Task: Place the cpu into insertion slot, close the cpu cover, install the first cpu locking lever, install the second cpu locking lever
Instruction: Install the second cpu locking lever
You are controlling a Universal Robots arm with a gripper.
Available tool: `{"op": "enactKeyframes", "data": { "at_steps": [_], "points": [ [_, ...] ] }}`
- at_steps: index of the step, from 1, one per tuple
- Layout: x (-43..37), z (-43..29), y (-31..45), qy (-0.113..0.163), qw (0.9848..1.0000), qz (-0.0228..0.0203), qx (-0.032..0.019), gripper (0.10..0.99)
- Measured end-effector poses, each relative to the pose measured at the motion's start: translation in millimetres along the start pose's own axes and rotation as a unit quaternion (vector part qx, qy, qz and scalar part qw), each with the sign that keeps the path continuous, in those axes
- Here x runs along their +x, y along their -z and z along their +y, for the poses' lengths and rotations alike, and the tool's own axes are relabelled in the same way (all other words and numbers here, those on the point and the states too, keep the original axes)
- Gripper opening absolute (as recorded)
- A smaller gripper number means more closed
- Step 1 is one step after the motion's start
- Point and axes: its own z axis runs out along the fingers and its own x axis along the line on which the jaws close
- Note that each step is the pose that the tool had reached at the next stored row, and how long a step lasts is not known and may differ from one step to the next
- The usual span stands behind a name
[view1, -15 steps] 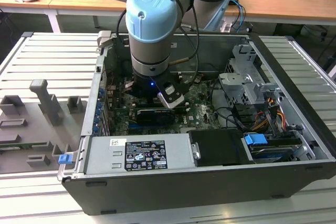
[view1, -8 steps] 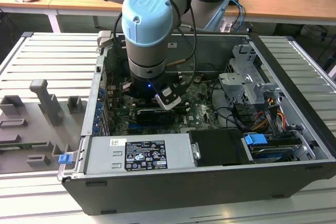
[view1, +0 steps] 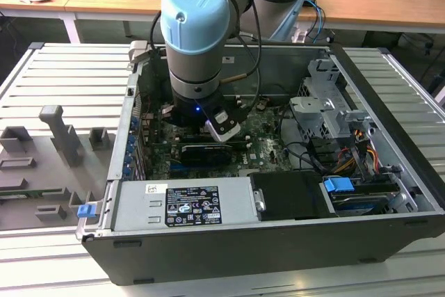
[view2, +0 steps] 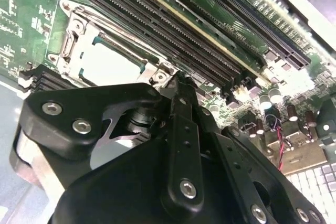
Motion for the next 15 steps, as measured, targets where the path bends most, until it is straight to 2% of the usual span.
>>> {"op": "enactKeyframes", "data": {
  "at_steps": [15],
  "points": [
    [-0.7,5.1,15.6,0.000,1.0000,0.0000,0.0000,0.106]
  ]
}}
